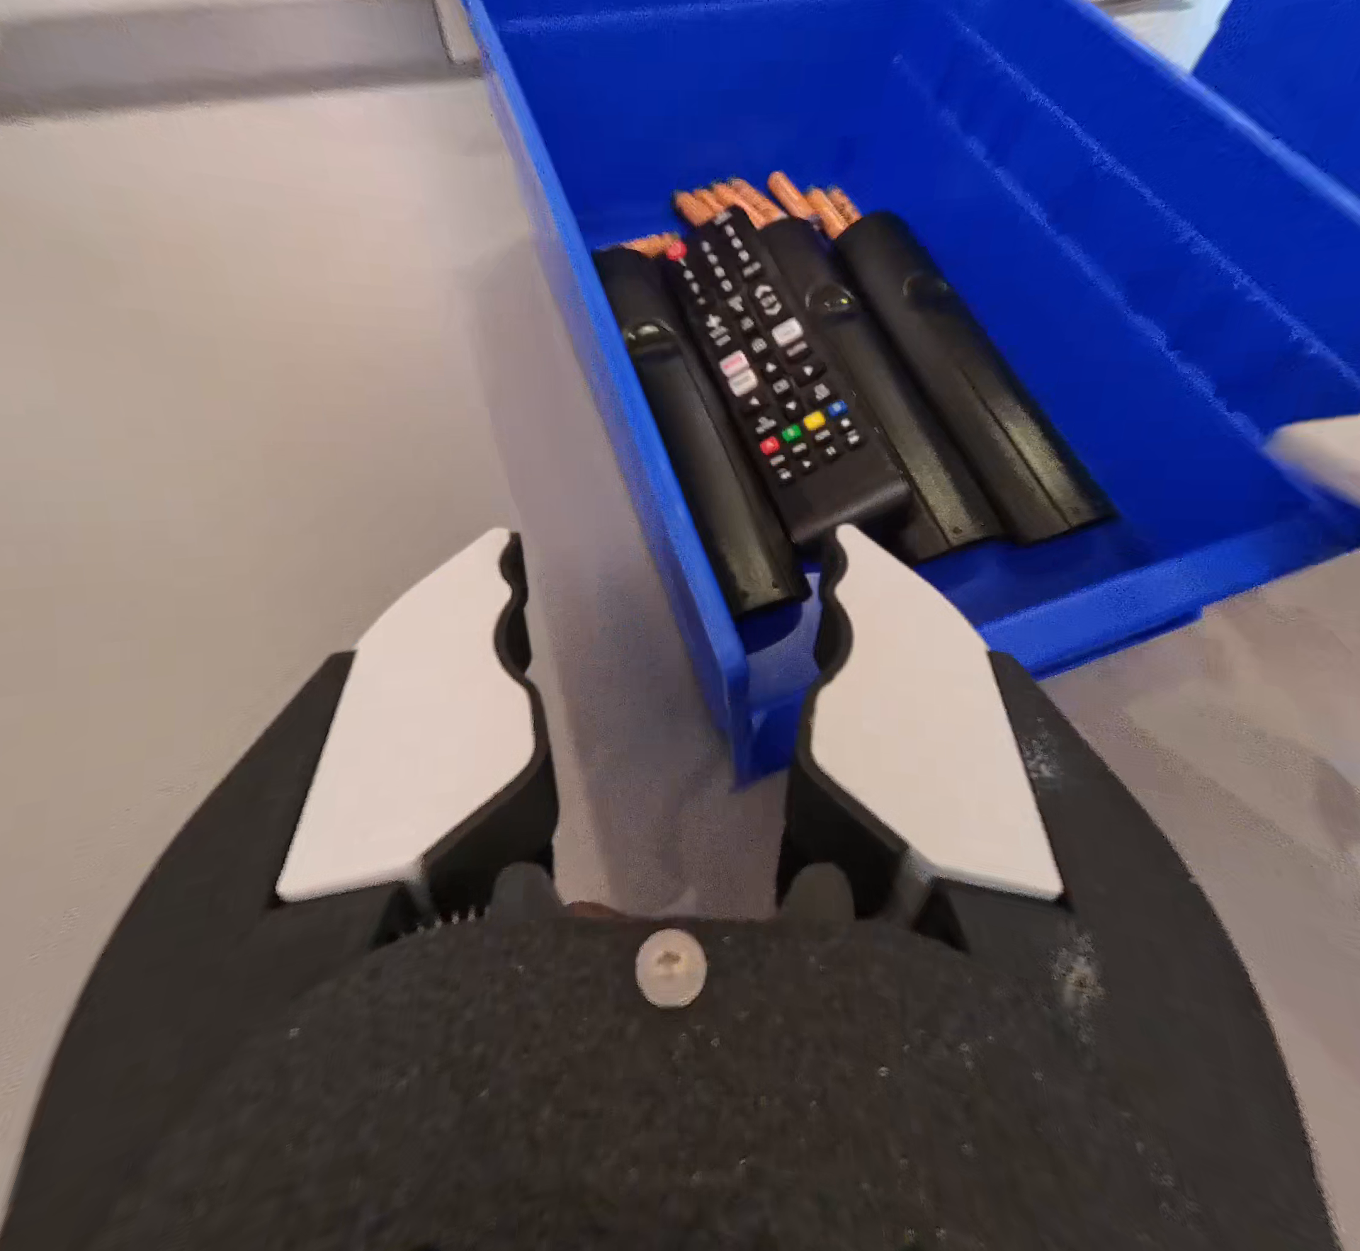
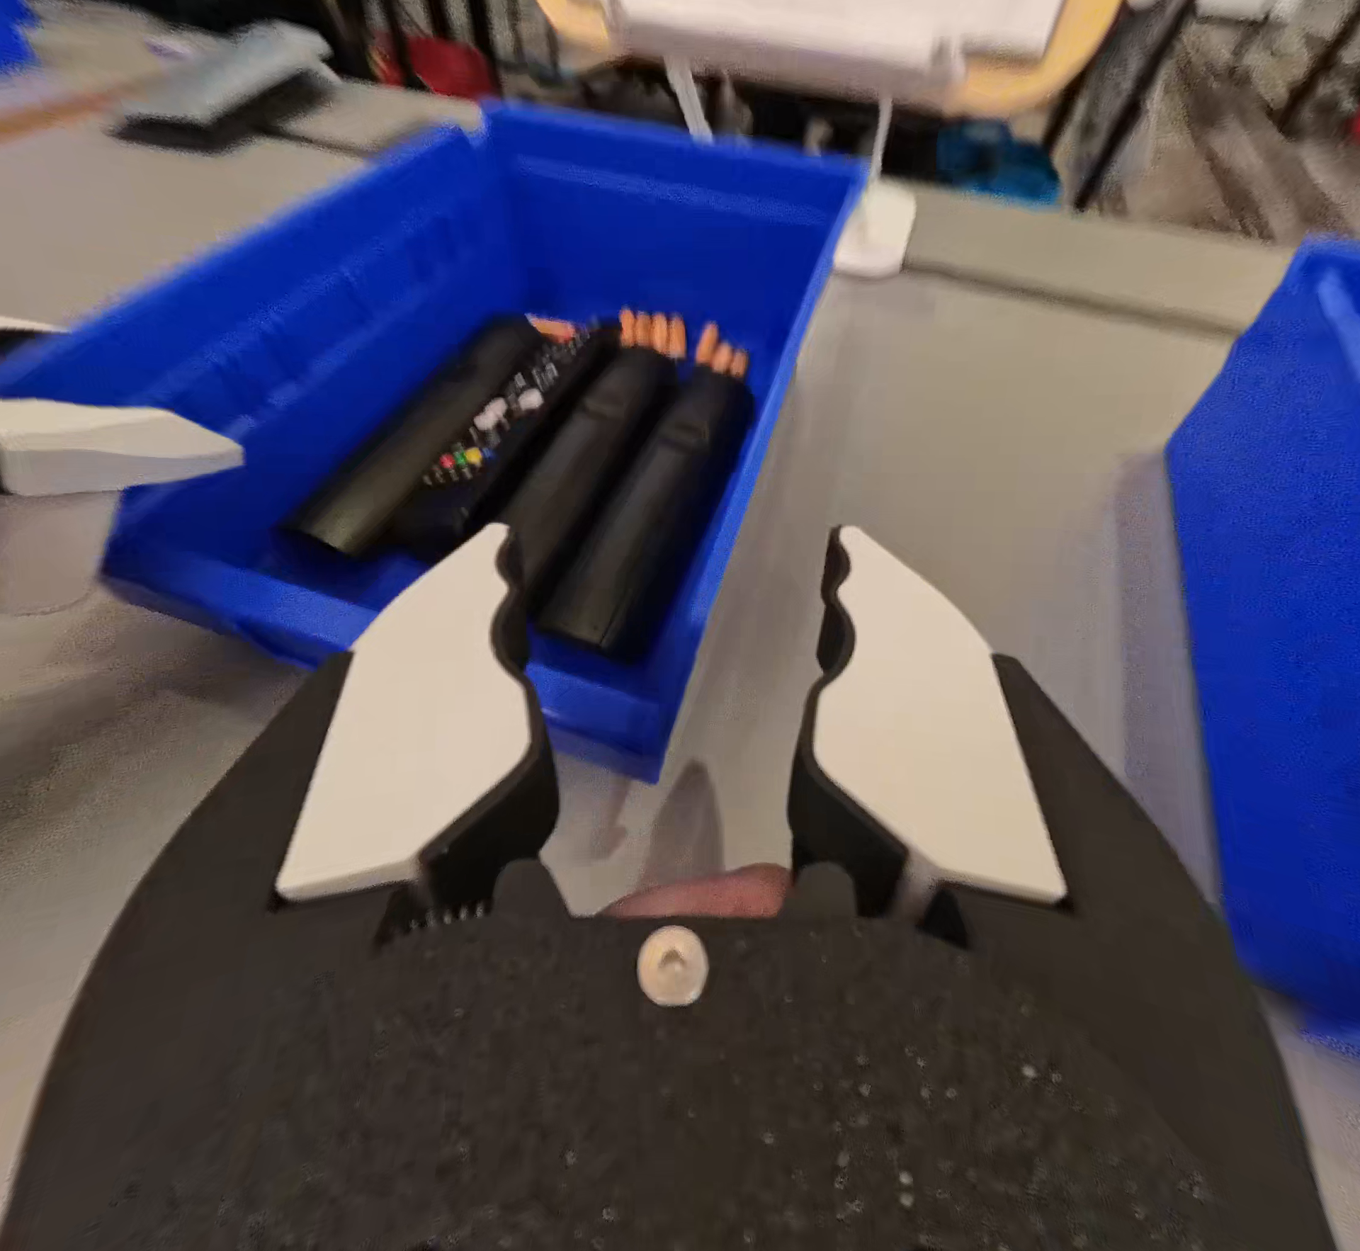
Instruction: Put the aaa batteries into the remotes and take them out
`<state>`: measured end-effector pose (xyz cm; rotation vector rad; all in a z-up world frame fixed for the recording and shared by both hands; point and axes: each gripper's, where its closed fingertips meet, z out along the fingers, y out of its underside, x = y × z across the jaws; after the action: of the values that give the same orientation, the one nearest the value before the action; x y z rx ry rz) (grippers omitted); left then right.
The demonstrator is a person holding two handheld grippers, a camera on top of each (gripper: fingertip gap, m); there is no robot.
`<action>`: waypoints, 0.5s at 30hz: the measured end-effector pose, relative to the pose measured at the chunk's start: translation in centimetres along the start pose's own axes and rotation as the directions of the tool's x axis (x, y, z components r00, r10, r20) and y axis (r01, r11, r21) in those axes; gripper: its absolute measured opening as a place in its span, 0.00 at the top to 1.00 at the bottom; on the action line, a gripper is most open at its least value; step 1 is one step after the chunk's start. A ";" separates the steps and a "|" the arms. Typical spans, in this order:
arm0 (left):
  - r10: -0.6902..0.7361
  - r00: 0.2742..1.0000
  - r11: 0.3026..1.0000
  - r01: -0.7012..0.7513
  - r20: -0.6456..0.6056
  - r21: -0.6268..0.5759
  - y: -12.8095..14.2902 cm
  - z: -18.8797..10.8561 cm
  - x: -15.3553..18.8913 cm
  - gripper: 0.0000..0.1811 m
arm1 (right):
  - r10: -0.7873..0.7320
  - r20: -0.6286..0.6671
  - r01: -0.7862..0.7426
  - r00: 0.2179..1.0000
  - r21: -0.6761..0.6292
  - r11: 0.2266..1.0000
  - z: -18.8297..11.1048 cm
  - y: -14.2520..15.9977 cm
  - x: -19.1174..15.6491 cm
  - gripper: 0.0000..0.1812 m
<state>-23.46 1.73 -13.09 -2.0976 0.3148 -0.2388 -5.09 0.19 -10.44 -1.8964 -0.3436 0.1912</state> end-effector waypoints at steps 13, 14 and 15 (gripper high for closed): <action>-0.052 0.995 0.997 0.056 0.088 -0.048 -0.2 -1.3 -7.7 0.98 | 0.142 -0.162 -0.146 0.977 -0.015 0.989 3.7 -0.4 -5.8 0.98; -0.055 0.993 0.997 0.061 0.106 -0.049 -0.2 -1.9 -9.5 0.98 | 0.128 -0.146 -0.132 0.981 -0.014 0.991 4.4 -1.2 -7.5 0.98; -0.064 0.991 0.997 0.069 0.119 -0.040 -0.2 -2.7 -11.4 0.98 | 0.118 -0.132 -0.120 0.984 -0.008 0.993 5.2 -2.0 -9.3 0.98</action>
<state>-35.06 3.32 -12.05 -2.1575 0.1808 -0.1476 -15.67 2.37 -10.66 -1.9358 -0.1436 0.1431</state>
